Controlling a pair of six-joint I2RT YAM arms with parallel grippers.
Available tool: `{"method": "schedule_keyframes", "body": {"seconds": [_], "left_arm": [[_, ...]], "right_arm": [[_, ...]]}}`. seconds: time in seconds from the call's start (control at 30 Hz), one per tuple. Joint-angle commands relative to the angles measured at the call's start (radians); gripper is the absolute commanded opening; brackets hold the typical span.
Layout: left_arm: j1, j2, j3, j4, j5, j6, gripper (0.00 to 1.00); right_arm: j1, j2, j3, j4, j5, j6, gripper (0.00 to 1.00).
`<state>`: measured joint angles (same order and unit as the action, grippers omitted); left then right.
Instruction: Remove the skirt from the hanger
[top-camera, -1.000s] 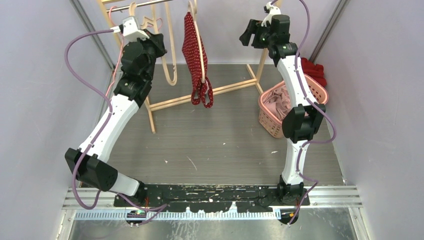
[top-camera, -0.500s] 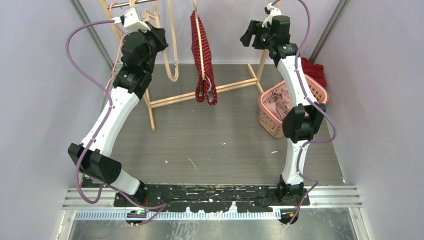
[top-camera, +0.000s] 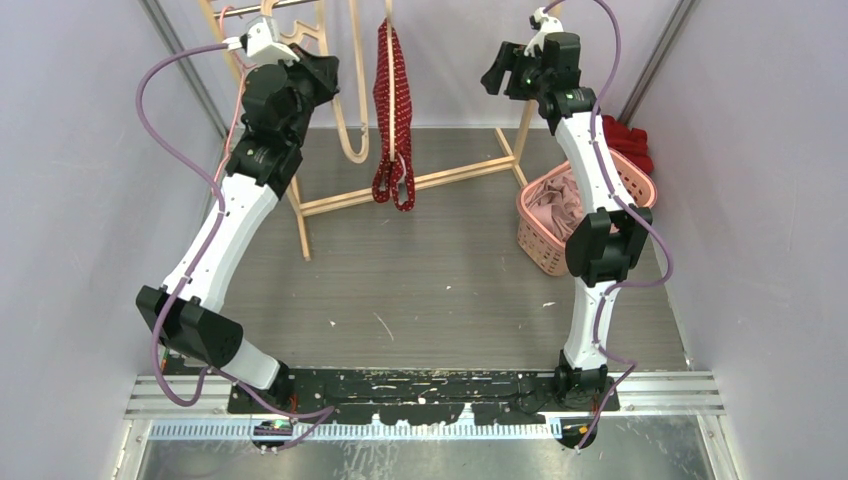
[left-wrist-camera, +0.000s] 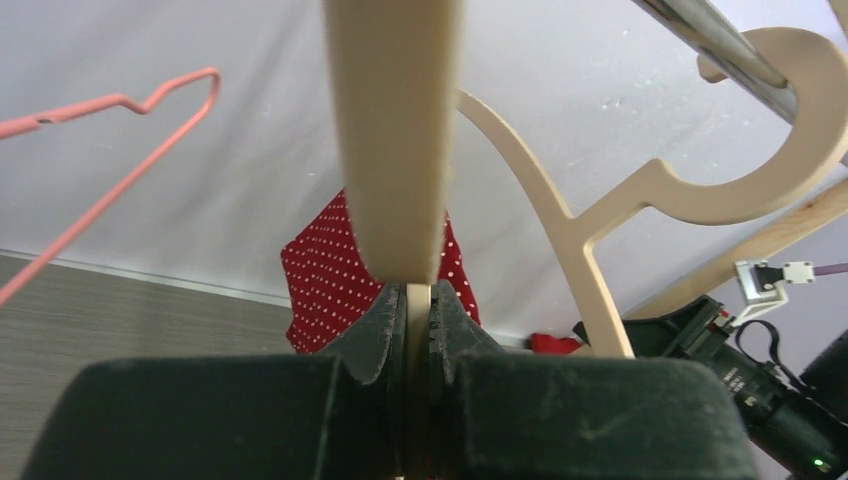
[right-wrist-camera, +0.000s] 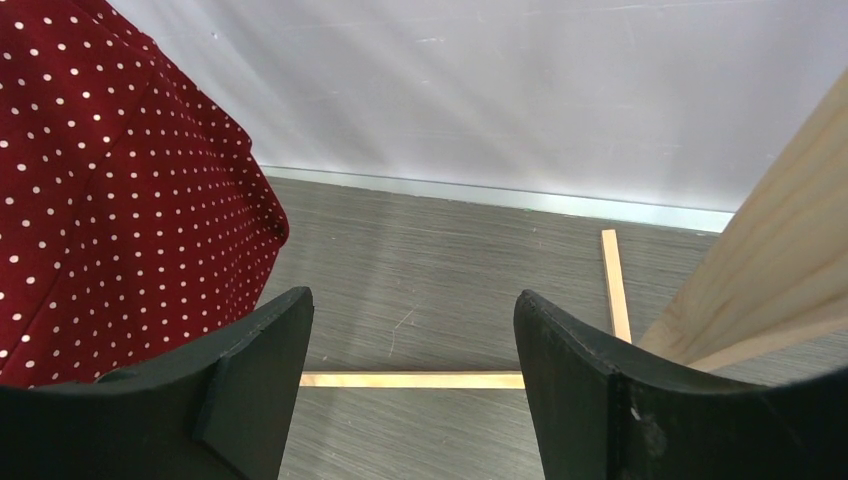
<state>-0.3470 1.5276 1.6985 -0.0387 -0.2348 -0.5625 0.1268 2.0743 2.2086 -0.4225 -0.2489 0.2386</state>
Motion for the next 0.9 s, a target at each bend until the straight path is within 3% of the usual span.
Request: {"method": "schedule_keyframes", "body": {"seconds": [0.0, 0.27, 0.63, 0.87], "left_arm": [[0.012, -0.028, 0.01, 0.107, 0.059, -0.068, 0.0], [0.014, 0.011, 0.134, -0.076, 0.044, -0.066, 0.0], [0.015, 0.088, 0.28, -0.422, -0.039, 0.121, 0.0], [0.016, 0.087, 0.27, -0.472, -0.054, 0.15, 0.0]], "right_arm": [[-0.012, -0.075, 0.0, 0.041, 0.007, 0.011, 0.78], [-0.012, -0.082, -0.006, 0.044, 0.004, 0.018, 0.78], [-0.012, -0.09, -0.007, 0.051, -0.005, 0.029, 0.78], [-0.012, -0.096, -0.012, 0.051, -0.004, 0.028, 0.78]]}}
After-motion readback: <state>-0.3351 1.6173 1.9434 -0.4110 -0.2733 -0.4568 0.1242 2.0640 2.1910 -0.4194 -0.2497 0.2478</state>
